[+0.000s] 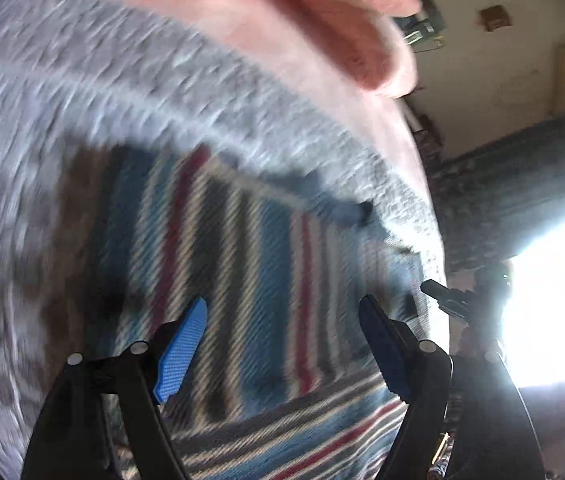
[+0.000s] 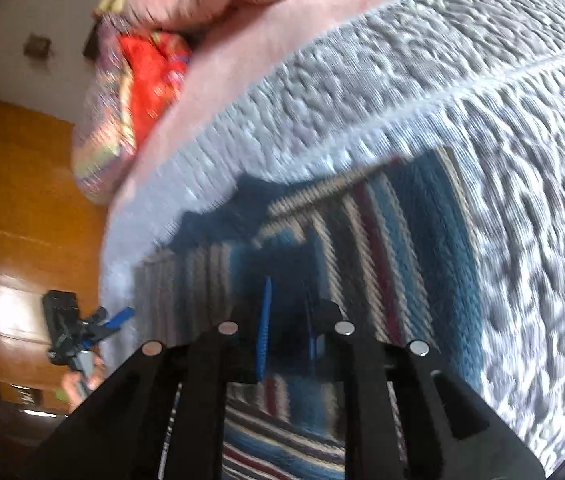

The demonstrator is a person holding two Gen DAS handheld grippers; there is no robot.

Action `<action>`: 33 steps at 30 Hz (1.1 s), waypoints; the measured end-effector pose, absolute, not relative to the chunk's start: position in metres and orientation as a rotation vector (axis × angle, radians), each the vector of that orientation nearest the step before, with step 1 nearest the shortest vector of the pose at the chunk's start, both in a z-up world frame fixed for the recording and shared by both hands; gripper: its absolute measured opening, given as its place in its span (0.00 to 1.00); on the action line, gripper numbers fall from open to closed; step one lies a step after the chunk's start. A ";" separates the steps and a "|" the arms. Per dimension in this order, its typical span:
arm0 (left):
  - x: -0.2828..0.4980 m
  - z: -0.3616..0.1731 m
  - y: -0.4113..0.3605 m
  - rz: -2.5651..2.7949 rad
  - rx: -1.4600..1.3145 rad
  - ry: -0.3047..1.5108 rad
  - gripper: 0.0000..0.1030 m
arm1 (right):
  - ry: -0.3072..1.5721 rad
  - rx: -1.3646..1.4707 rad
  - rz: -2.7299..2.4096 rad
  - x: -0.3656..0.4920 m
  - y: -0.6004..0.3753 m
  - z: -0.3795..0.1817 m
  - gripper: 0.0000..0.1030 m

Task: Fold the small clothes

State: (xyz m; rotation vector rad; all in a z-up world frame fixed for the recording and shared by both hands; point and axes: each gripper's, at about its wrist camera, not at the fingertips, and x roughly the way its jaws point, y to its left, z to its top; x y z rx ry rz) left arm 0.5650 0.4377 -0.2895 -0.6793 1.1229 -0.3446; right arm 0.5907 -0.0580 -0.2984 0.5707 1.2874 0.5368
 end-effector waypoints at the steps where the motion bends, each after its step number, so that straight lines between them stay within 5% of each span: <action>1: 0.573 -0.290 0.438 -0.343 -0.675 1.124 0.76 | 1.297 0.588 0.553 0.595 -0.055 -0.302 0.14; 5: 0.603 -0.320 0.435 -0.282 -0.656 1.207 0.76 | 1.399 0.557 0.574 0.600 -0.037 -0.335 0.13; 7: 0.606 -0.334 0.436 -0.274 -0.653 1.229 0.76 | 1.416 0.500 0.547 0.602 -0.033 -0.346 0.00; 15: 0.563 -0.303 0.423 -0.456 -0.643 1.182 0.75 | 1.387 0.534 0.682 0.574 -0.043 -0.319 0.06; 21: 0.539 -0.340 0.418 -0.415 -0.594 1.283 0.70 | 1.439 0.465 0.621 0.565 -0.033 -0.339 0.00; 23: 0.534 -0.333 0.424 -0.408 -0.646 1.261 0.69 | 1.424 0.501 0.635 0.557 -0.040 -0.322 0.08; 27: 0.513 -0.316 0.416 -0.478 -0.607 1.228 0.70 | 1.375 0.528 0.607 0.537 -0.079 -0.302 0.08; 33: 0.512 -0.334 0.407 -0.375 -0.554 1.295 0.70 | 1.411 0.525 0.452 0.533 -0.108 -0.335 0.03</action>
